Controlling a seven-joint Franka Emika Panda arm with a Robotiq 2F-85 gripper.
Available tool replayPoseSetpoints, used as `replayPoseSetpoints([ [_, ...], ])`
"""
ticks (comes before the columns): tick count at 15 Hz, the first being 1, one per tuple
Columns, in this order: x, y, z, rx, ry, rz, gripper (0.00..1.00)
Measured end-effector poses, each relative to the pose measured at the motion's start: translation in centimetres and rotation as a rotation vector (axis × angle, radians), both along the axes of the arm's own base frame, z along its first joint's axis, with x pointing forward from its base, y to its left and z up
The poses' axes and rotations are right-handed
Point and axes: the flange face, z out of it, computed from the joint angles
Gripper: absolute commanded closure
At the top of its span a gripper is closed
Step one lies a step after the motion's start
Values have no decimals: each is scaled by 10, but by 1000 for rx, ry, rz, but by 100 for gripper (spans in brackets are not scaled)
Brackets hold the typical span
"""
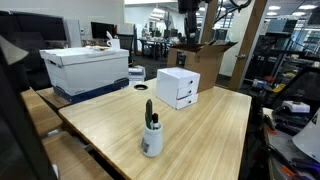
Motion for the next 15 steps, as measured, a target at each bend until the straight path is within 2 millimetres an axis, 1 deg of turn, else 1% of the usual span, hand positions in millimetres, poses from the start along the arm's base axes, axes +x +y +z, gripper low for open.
replayPoseSetpoints([
  [3, -13, -11, 8, 1, -9, -5, 0],
  [6, -28, -20, 14, 35, -57, -54, 0],
  [7, -38, -26, 15, 63, -88, -92, 0],
  [8, -43, -29, 16, 74, -102, -108, 0],
  [12, -66, -39, 10, 78, -154, -160, 0],
  [15, -83, -39, -3, 67, -213, -218, 0],
])
